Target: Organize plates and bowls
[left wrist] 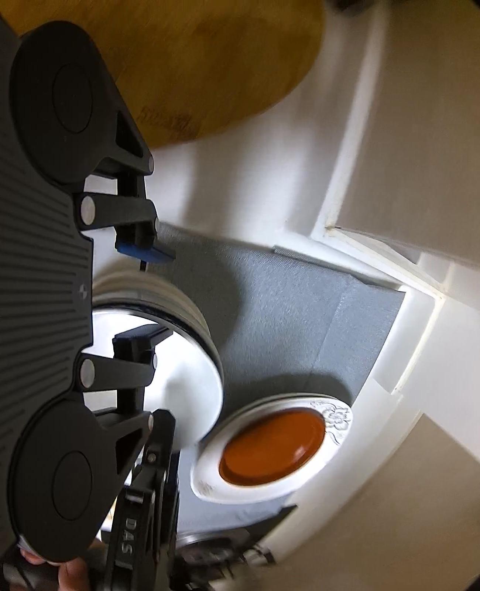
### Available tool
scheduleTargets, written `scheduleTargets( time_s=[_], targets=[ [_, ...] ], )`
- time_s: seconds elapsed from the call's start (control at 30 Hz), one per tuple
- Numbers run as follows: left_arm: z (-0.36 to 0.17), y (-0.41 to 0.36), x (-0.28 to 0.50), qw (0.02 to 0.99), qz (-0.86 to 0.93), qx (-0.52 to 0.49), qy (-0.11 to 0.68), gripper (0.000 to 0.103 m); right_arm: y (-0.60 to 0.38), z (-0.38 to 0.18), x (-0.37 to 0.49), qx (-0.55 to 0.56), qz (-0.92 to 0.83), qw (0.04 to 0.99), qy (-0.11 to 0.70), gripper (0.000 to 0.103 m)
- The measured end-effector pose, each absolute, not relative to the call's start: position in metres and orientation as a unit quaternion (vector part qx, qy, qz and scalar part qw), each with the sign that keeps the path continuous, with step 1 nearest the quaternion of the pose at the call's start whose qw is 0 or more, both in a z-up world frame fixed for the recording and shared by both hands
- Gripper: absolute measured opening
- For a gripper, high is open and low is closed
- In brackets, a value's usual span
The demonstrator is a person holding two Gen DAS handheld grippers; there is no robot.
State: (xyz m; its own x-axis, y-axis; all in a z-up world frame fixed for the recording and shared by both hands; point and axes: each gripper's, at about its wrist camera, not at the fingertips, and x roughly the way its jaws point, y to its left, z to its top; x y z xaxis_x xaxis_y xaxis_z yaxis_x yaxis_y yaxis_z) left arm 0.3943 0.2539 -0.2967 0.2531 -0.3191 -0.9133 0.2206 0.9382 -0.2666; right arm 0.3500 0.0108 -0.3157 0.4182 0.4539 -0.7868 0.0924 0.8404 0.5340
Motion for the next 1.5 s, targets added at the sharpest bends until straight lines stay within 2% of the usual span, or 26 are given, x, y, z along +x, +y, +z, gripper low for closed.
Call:
scheduleTargets(
  time_s=[0.13, 0.23, 0.33, 0.37, 0.4, 0.53, 0.6, 0.63, 0.7, 0.77, 0.83, 0.87, 0.93, 1.13, 1.3, 1.5],
  targets=[
    [-0.299, 0.245, 0.390, 0.796, -0.164, -0.010, 0.583, 0.041, 0.012, -0.322, 0.342, 0.275, 0.128, 0.793, 0.529, 0.046],
    [-0.308, 0.243, 0.390, 0.788, -0.162, -0.008, 0.594, 0.041, 0.014, -0.325, 0.337, 0.282, 0.136, 0.793, 0.523, 0.054],
    [-0.314, 0.245, 0.391, 0.782, -0.165, -0.017, 0.601, 0.047, 0.011, -0.329, 0.333, 0.308, 0.138, 0.787, 0.516, 0.066],
    [-0.315, 0.246, 0.392, 0.780, -0.164, -0.017, 0.603, 0.048, 0.008, -0.333, 0.334, 0.324, 0.134, 0.776, 0.525, 0.080],
    [-0.317, 0.246, 0.393, 0.779, -0.163, -0.017, 0.605, 0.052, 0.006, -0.337, 0.334, 0.333, 0.129, 0.769, 0.530, 0.088],
    [-0.329, 0.247, 0.398, 0.760, -0.162, -0.028, 0.629, 0.068, -0.001, -0.350, 0.334, 0.350, 0.112, 0.761, 0.535, 0.089],
    [-0.335, 0.249, 0.398, 0.745, -0.181, -0.049, 0.641, 0.065, -0.003, -0.360, 0.335, 0.370, 0.111, 0.744, 0.545, 0.091],
    [-0.337, 0.249, 0.395, 0.740, -0.195, -0.058, 0.641, 0.058, -0.004, -0.366, 0.336, 0.384, 0.112, 0.734, 0.549, 0.091],
    [-0.339, 0.250, 0.393, 0.736, -0.214, -0.076, 0.638, 0.051, -0.006, -0.378, 0.334, 0.411, 0.109, 0.720, 0.549, 0.091],
    [-0.340, 0.250, 0.393, 0.736, -0.214, -0.081, 0.637, 0.050, -0.007, -0.389, 0.332, 0.436, 0.114, 0.707, 0.545, 0.090],
    [-0.340, 0.253, 0.393, 0.736, -0.216, -0.084, 0.637, 0.047, -0.004, -0.393, 0.329, 0.442, 0.119, 0.707, 0.538, 0.078],
    [-0.340, 0.254, 0.393, 0.735, -0.216, -0.085, 0.638, 0.045, -0.002, -0.393, 0.328, 0.428, 0.112, 0.716, 0.541, 0.067],
    [-0.339, 0.259, 0.393, 0.731, -0.216, -0.088, 0.641, 0.038, -0.001, -0.391, 0.325, 0.421, 0.112, 0.724, 0.535, 0.064],
    [-0.330, 0.252, 0.390, 0.734, -0.213, -0.064, 0.641, 0.038, 0.004, -0.381, 0.320, 0.407, 0.118, 0.740, 0.522, 0.057],
    [-0.325, 0.245, 0.388, 0.740, -0.200, -0.051, 0.640, 0.038, -0.002, -0.368, 0.318, 0.407, 0.123, 0.747, 0.511, 0.045],
    [-0.325, 0.248, 0.387, 0.740, -0.200, -0.052, 0.640, 0.038, -0.002, -0.365, 0.323, 0.389, 0.135, 0.754, 0.511, 0.044]
  ],
)
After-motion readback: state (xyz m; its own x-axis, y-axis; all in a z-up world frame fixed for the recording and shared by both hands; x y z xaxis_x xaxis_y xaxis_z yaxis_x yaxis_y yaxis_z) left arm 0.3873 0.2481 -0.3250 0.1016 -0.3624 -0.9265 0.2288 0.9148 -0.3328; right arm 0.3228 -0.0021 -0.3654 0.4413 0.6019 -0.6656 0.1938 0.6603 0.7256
